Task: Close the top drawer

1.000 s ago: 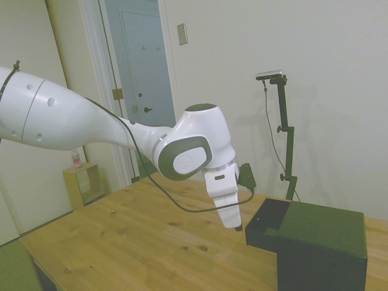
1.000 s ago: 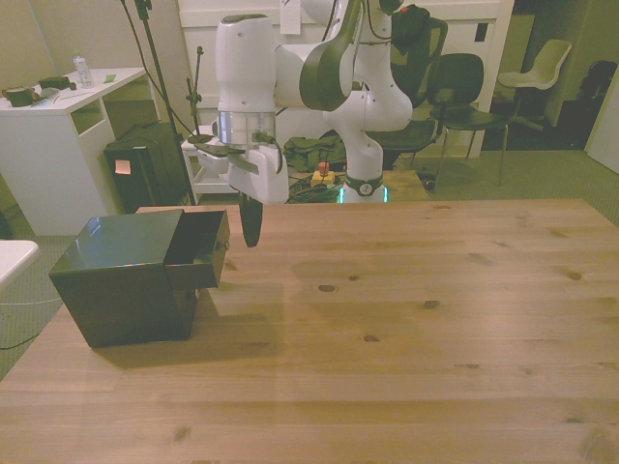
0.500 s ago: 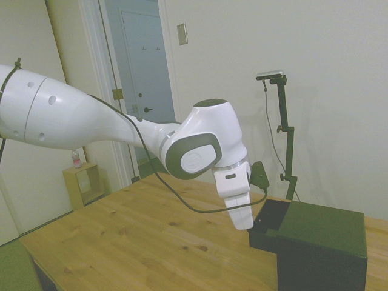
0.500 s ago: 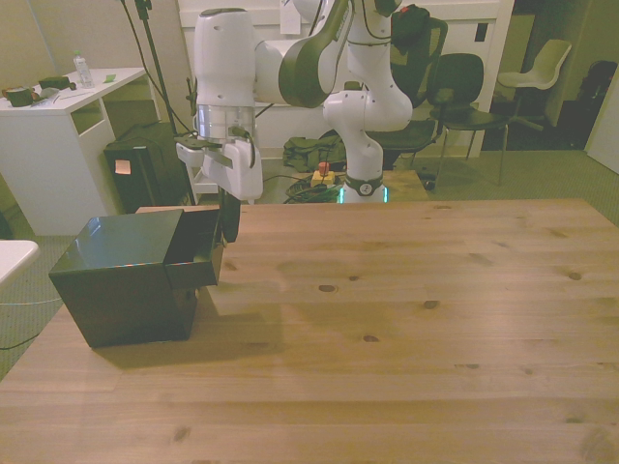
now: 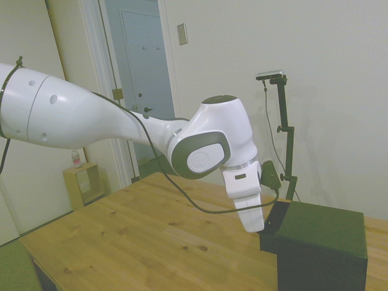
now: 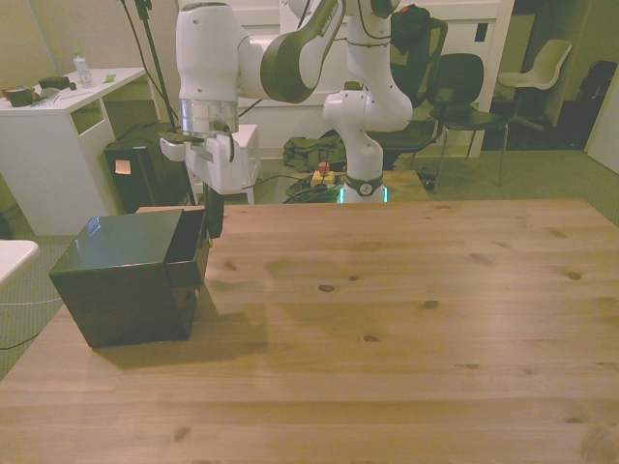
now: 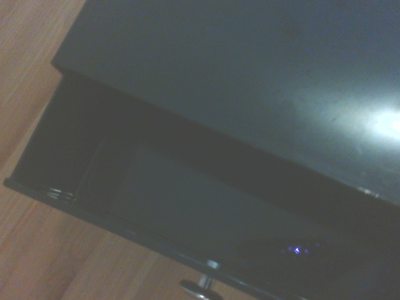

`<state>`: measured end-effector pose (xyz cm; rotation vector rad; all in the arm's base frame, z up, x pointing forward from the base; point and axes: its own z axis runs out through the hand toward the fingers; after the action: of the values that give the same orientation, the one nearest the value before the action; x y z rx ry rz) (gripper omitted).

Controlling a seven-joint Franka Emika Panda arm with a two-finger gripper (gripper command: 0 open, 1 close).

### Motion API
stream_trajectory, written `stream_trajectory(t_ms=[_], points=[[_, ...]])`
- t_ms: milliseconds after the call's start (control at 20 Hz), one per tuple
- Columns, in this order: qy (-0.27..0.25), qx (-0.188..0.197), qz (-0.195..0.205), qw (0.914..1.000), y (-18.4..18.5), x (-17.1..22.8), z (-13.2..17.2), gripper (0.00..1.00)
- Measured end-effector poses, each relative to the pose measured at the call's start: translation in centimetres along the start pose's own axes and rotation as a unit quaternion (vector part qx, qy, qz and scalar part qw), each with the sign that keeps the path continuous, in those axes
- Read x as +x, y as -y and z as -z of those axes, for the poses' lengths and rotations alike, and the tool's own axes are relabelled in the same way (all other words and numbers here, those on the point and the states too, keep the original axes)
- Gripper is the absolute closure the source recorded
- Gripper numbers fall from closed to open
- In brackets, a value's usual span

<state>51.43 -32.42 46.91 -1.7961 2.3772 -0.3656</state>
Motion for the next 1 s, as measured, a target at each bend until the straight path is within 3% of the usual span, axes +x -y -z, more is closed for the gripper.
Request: stream_trajectory(t_ms=[300, 1000], points=[[-0.005, -0.001, -0.008, 1.0, -0.3, 2.5, 0.1, 1.0], [-0.009, -0.003, -0.01, 0.9999, 0.2, 3.5, -0.4, 1.0]])
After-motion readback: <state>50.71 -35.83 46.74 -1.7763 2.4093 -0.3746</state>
